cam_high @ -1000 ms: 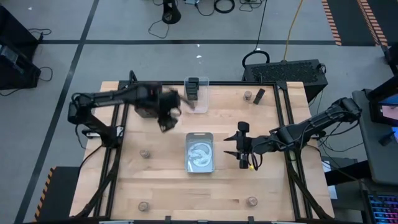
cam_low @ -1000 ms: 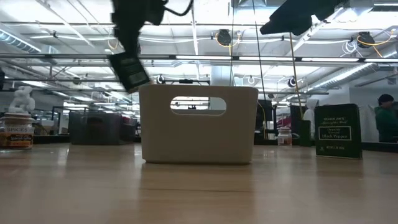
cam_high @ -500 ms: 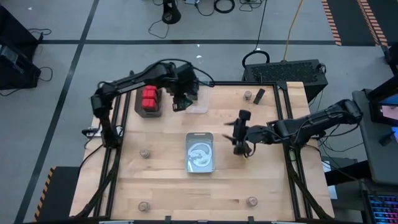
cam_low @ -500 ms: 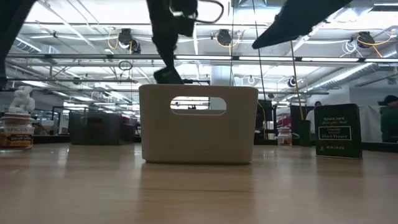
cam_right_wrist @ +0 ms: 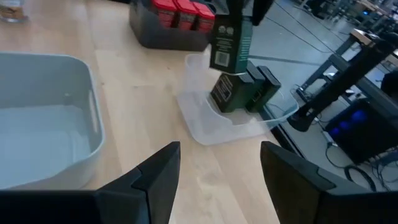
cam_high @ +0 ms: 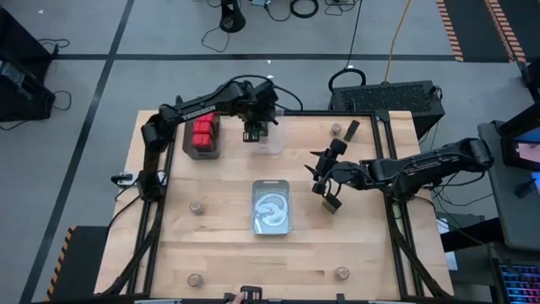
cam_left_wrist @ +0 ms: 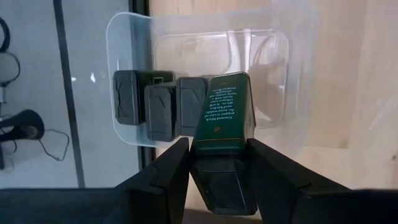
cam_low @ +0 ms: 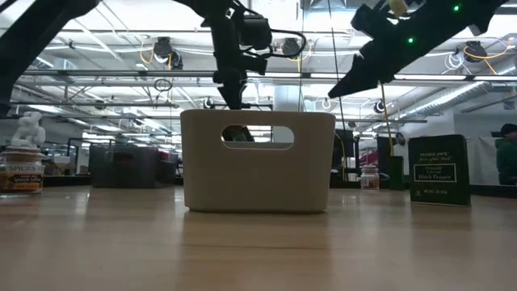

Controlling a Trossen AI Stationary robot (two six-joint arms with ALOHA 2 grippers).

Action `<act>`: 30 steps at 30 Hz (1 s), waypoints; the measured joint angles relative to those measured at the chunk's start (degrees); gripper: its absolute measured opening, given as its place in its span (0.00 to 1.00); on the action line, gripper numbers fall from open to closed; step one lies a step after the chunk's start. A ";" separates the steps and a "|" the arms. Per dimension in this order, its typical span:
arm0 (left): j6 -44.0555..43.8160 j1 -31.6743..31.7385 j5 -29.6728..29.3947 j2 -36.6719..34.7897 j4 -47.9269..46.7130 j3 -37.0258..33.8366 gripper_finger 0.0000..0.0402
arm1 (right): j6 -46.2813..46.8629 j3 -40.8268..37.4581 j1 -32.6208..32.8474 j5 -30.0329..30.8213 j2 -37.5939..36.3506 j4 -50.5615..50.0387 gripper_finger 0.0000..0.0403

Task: Sort spices by type
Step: Put the black seasoning can into the transparent bin

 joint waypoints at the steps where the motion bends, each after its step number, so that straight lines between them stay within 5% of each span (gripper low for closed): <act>1: 0.33 -0.01 0.23 0.18 0.26 0.01 0.37 | -0.01 -0.12 -0.41 0.02 0.00 0.28 0.51; 30: 6.28 0.25 -0.22 8.39 4.42 0.01 0.38 | -0.41 -0.17 -1.82 -3.00 -0.02 0.07 0.51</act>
